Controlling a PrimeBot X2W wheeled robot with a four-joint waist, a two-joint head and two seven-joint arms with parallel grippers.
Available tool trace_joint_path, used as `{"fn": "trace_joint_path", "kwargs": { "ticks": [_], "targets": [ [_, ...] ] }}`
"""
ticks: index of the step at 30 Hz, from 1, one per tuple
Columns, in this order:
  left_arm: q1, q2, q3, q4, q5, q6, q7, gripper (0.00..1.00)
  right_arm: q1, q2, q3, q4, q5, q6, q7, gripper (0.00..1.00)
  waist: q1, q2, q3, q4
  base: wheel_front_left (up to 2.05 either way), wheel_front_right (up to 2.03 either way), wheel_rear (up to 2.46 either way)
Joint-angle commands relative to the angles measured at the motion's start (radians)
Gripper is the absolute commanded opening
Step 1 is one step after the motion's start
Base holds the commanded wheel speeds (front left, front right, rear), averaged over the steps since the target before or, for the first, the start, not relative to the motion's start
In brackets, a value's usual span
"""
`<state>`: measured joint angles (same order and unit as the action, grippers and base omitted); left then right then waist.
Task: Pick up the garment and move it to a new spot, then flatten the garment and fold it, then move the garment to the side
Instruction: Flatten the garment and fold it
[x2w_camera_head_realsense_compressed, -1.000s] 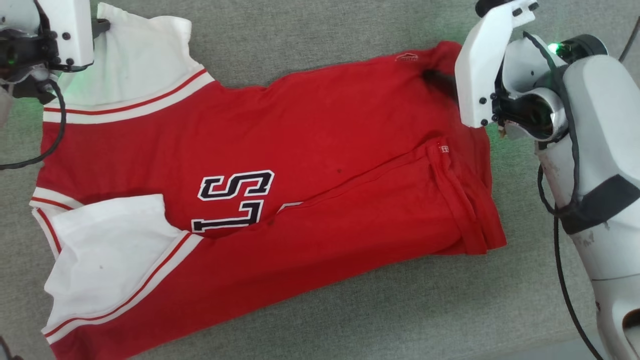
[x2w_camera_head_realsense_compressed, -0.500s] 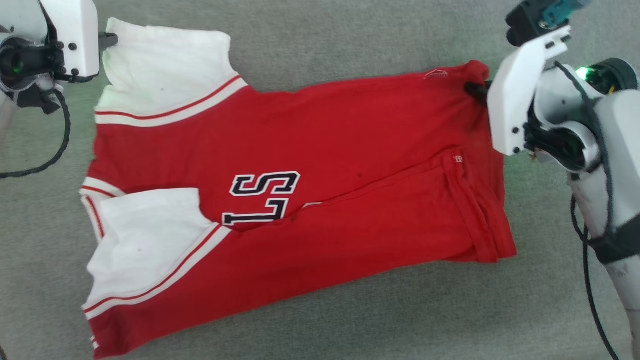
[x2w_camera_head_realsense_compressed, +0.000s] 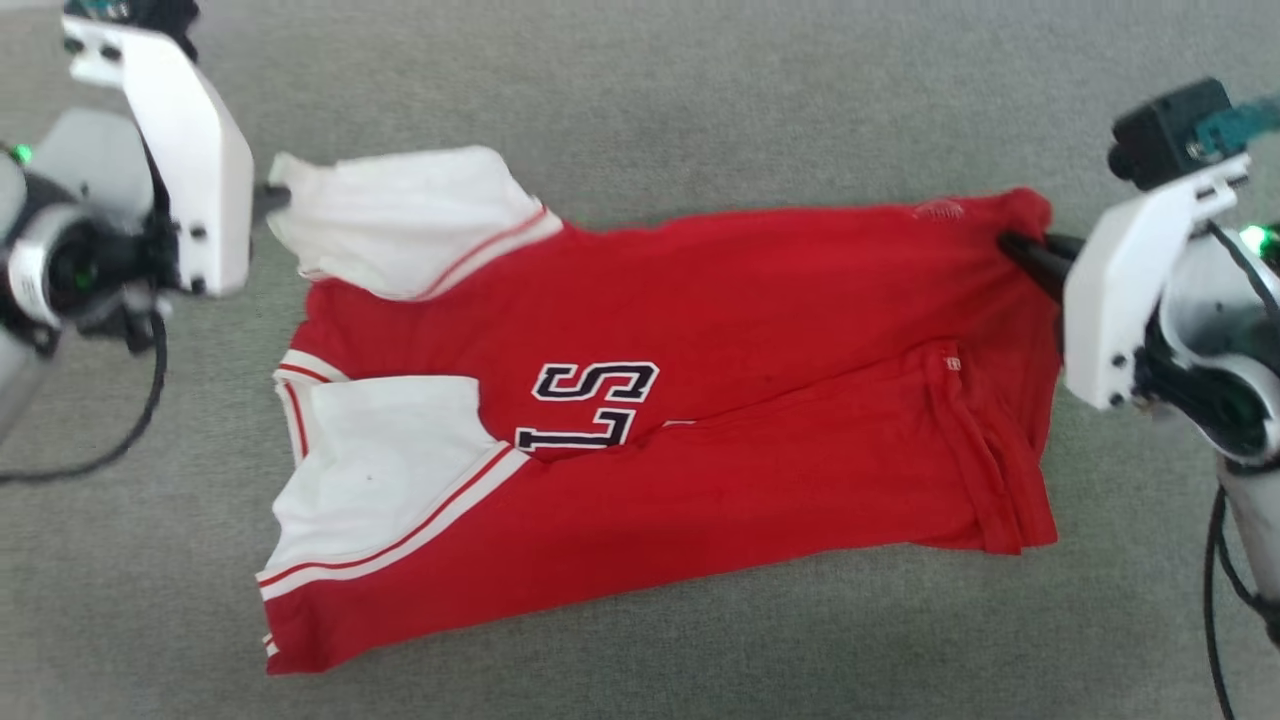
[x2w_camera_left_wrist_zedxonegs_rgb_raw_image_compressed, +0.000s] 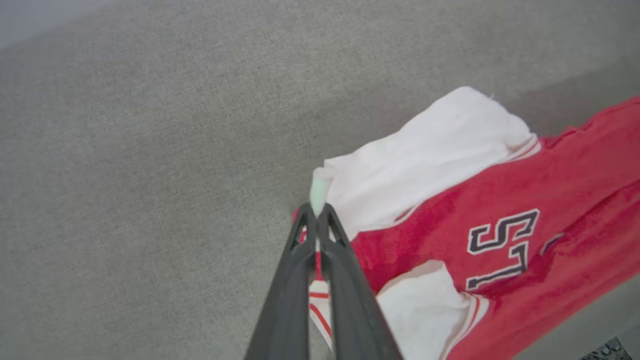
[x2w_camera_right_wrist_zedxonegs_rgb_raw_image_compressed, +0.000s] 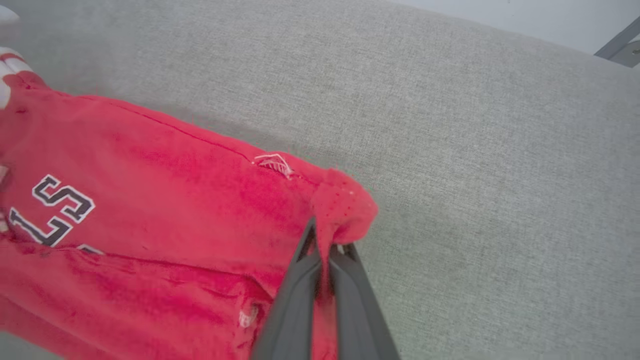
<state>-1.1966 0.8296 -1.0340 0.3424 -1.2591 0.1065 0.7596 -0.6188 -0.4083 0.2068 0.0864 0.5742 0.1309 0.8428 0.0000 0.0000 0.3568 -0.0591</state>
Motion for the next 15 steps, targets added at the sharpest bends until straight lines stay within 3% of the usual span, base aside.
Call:
{"fn": "trace_joint_path", "kwargs": {
  "ticks": [1, 11, 15],
  "targets": [
    [0.025, 0.02, 0.002, -0.046, -0.011, 0.024, 0.005, 0.0, 0.027, -0.003, -0.012, -0.022, -0.001, 0.0, 0.01, 0.0, 0.0, 0.0, -0.012, 0.012, 0.0, 0.0, 0.0],
    [0.243, 0.245, -0.003, -0.558, -0.08, 0.297, 0.004, 0.0, 0.25, 0.03, -0.172, -0.206, -0.015, 0.0, 0.121, 0.0, 0.0, 0.0, -0.035, 0.028, 0.0, 0.0, 0.0],
    [0.331, 0.283, -0.018, -0.657, -0.106, 0.362, -0.029, 0.0, 0.313, 0.062, -0.207, -0.221, -0.031, 0.0, 0.148, 0.0, 0.0, 0.0, -0.033, 0.029, 0.0, 0.0, 0.0]
  ]
}}
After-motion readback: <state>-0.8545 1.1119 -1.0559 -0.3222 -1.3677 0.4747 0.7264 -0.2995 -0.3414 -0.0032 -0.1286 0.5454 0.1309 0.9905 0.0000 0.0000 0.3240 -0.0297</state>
